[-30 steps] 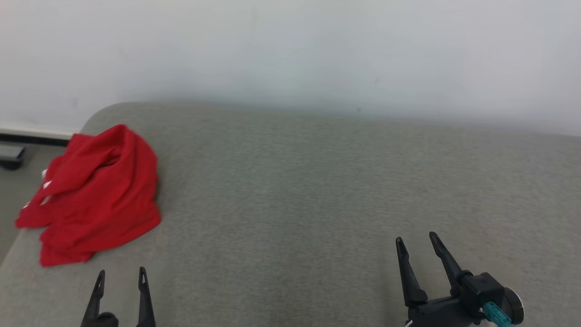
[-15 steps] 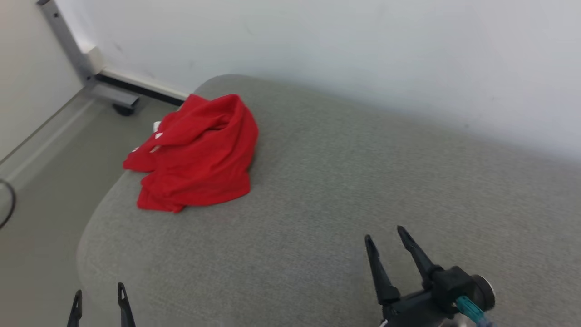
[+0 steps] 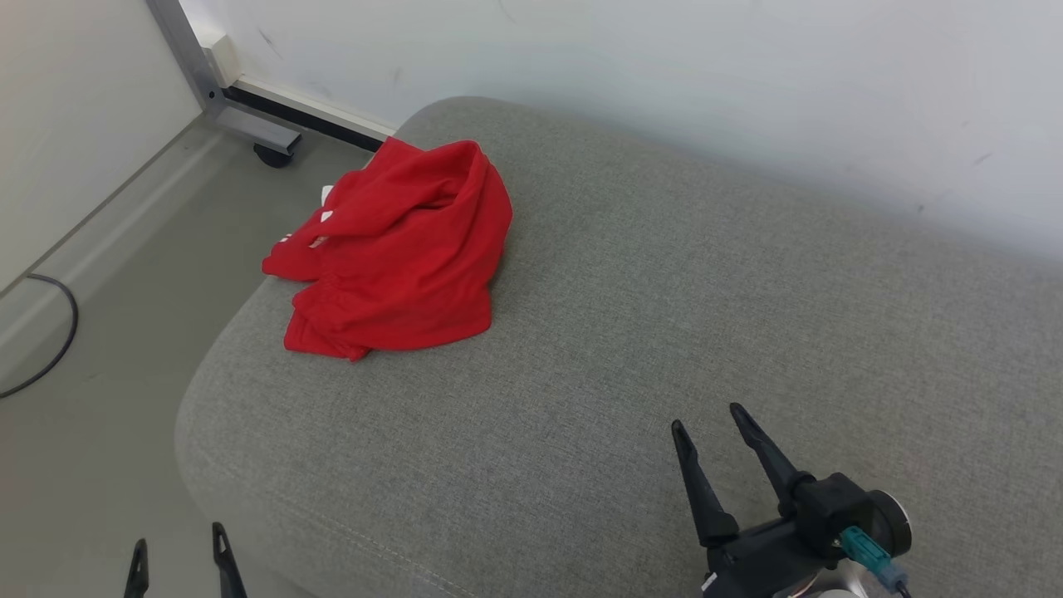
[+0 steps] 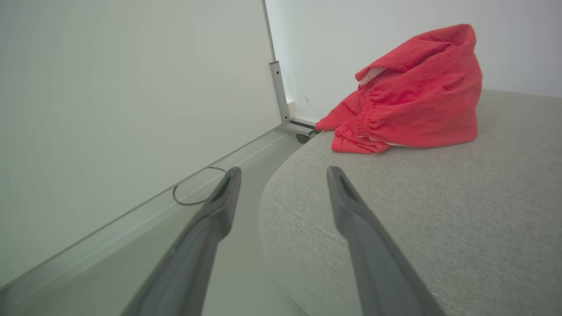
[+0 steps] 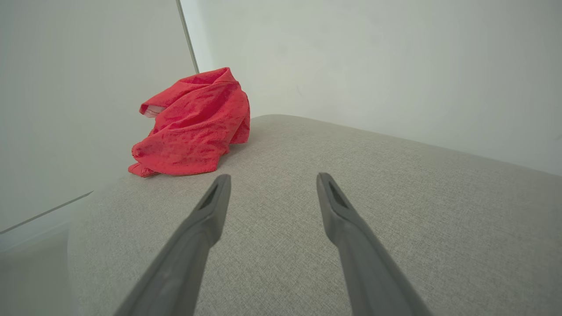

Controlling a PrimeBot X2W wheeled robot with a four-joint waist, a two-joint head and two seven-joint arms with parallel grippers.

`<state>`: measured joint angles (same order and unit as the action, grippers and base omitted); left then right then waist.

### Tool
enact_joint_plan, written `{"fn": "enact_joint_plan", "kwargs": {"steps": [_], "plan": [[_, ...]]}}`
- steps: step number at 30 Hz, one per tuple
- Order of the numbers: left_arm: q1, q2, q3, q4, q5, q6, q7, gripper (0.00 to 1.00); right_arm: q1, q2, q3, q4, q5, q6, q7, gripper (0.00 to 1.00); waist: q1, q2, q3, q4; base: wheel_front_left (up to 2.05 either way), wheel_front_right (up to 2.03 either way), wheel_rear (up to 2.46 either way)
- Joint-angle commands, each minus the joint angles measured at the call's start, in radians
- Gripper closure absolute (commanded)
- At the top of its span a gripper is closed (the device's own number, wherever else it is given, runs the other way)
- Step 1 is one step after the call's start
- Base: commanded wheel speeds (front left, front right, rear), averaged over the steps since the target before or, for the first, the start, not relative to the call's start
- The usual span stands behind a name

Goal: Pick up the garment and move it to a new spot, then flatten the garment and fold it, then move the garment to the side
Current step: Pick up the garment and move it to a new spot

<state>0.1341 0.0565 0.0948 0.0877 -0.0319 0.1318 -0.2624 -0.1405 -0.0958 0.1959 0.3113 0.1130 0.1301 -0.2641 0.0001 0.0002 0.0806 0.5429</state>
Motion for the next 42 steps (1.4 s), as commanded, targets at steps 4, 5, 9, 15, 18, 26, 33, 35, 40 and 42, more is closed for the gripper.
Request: {"fn": "enact_joint_plan", "kwargs": {"steps": [4,5,9,15,18,26,33,35,40,42], "plan": [[-0.054,-0.004,-0.005,0.044,-0.021,-0.031,-0.004,0.0,0.027,-0.011,-0.034,-0.008,-0.004,0.001,-0.001,0.0,-0.0001,-0.0002,0.013,-0.007,0.0,0.0,0.0],[-0.054,-0.004,-0.005,0.044,-0.021,-0.031,-0.004,0.0,0.027,-0.011,-0.034,-0.008,-0.004,0.001,-0.001,0.0,-0.0001,-0.0002,0.013,-0.007,0.0,0.0,0.0],[-0.124,0.0,0.001,0.099,-0.037,-0.082,-0.004,0.0,0.055,-0.018,-0.07,-0.028,-0.015,0.001,-0.001,0.0,-0.0001,-0.0002,0.031,-0.014,0.0,0.0,0.0],[-0.295,0.041,0.043,0.192,-0.059,-0.167,-0.004,0.0,0.034,-0.059,-0.074,-0.068,-0.031,0.001,-0.001,0.0,-0.0001,-0.0002,0.115,-0.088,0.0,0.0,0.0],[-0.391,0.081,0.057,0.244,-0.063,-0.204,-0.004,0.0,0.014,-0.081,-0.067,-0.081,-0.025,0.001,-0.001,0.0,-0.0001,-0.0002,0.156,-0.115,0.0,0.0,0.0],[-0.647,0.192,0.02,0.401,-0.071,-0.255,-0.004,0.0,-0.024,-0.131,-0.05,-0.102,-0.014,0.001,-0.001,0.0,-0.0001,-0.0002,0.247,-0.182,0.0,0.0,0.0],[-0.818,0.284,-0.078,0.556,-0.102,-0.261,-0.004,0.0,-0.049,-0.153,-0.042,-0.111,-0.009,0.001,-0.001,0.0,-0.0001,-0.0002,0.309,-0.246,0.0,0.0,0.0],[-0.854,0.311,-0.11,0.598,-0.118,-0.261,-0.004,0.0,-0.054,-0.156,-0.042,-0.113,-0.008,0.001,-0.001,0.0,-0.0001,-0.0002,0.322,-0.261,0.0,0.0,0.0],[-0.948,0.363,-0.168,0.721,-0.123,-0.261,0.003,0.0,-0.061,-0.159,-0.046,-0.117,-0.007,0.001,0.0,0.0,-0.0001,-0.0002,0.352,-0.298,0.0,0.0,0.0],[-0.98,0.377,-0.169,0.764,-0.123,-0.26,0.002,0.0,-0.06,-0.156,-0.047,-0.117,-0.009,0.001,0.0,0.0,-0.0001,-0.0002,0.358,-0.309,0.0,0.0,0.0]]}}
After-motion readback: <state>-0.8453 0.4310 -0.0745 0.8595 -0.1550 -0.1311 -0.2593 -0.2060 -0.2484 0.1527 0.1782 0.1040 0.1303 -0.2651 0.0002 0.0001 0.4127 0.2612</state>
